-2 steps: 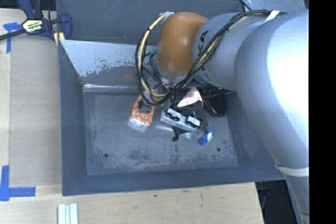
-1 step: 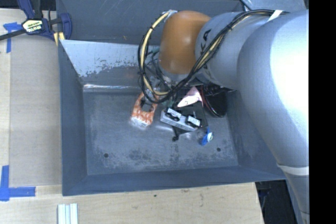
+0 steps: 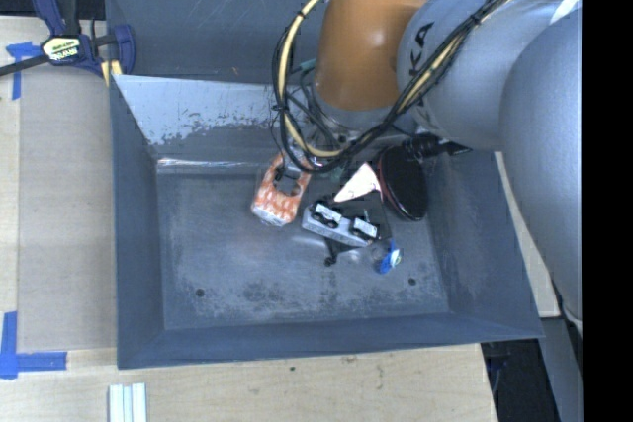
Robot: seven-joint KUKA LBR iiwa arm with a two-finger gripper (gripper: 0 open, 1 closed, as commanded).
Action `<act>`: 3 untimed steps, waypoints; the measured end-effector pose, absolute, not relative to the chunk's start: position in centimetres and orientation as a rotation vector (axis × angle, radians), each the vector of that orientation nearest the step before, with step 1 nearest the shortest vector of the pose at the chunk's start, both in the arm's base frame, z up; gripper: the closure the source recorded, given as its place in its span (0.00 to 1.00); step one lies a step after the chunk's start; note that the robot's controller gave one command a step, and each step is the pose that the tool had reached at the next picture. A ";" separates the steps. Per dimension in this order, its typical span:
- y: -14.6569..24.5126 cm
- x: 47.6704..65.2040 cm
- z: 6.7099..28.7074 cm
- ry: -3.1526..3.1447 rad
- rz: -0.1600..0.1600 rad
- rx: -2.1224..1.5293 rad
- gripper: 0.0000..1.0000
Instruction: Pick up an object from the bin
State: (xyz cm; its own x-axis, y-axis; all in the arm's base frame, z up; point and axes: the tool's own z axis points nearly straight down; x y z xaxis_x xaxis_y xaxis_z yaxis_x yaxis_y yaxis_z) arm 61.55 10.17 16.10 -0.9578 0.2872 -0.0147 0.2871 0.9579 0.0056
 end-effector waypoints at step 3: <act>5.6 57.1 17.9 3.120 0.003 0.077 1.00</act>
Offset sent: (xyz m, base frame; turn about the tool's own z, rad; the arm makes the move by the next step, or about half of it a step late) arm -0.0583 -0.0330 -0.0805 -0.1802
